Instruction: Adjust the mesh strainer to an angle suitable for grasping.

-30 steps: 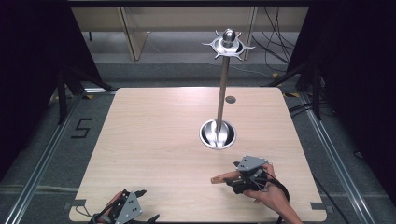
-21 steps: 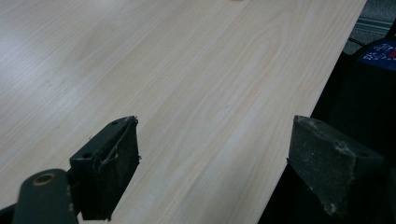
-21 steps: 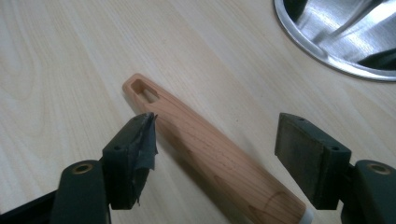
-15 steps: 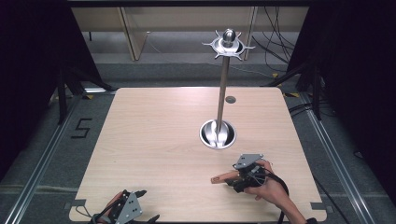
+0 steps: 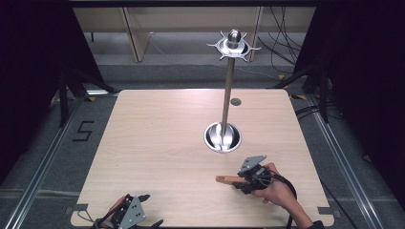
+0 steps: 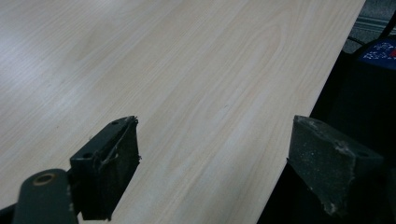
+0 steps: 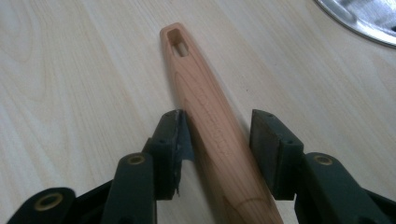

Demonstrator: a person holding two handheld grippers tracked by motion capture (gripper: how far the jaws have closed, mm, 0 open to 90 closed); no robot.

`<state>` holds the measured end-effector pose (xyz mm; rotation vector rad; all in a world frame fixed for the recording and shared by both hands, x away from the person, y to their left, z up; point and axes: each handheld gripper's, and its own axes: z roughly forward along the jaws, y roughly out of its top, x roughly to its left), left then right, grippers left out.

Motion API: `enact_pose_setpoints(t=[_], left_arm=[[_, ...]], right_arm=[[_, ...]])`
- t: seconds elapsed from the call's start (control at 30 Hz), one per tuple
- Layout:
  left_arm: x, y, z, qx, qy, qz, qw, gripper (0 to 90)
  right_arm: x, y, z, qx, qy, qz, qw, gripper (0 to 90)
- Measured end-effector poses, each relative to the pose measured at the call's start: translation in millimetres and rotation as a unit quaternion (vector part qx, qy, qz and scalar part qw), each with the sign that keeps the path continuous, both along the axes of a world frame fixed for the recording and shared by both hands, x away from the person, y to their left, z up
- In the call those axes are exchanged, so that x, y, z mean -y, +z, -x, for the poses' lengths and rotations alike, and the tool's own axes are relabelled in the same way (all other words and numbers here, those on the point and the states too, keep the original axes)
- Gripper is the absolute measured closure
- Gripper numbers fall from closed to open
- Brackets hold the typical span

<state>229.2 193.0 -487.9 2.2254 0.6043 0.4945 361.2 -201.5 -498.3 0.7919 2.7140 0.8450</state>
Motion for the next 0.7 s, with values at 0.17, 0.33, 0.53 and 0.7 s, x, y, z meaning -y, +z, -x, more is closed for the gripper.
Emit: enact_pose_setpoints(t=[0.17, 0.33, 0.53, 0.7], left_arm=[[0.2, -0.1, 0.0, -0.001, 0.001, -0.003, 1.0, 15.7], [0.3, -0.6, -0.2, 0.006, 0.003, -0.004, 1.0, 15.7], [0.5, -0.9, -0.4, 0.006, 0.003, -0.004, 1.0, 15.7], [0.0, 0.0, 0.1, -0.001, -0.001, -0.003, 1.0, 15.7]], right_arm=[[-3.6, 3.8, -3.2, -0.011, 0.015, 0.02, 0.9996, 61.8], [-6.5, 8.1, -4.7, -0.016, 0.036, 0.047, 0.9981, 70.6], [-6.8, 10.0, -7.9, -0.021, 0.045, 0.062, 0.9968, 70.8], [-4.8, 13.3, -6.1, -0.026, 0.024, 0.067, 0.9971, 71.0]])
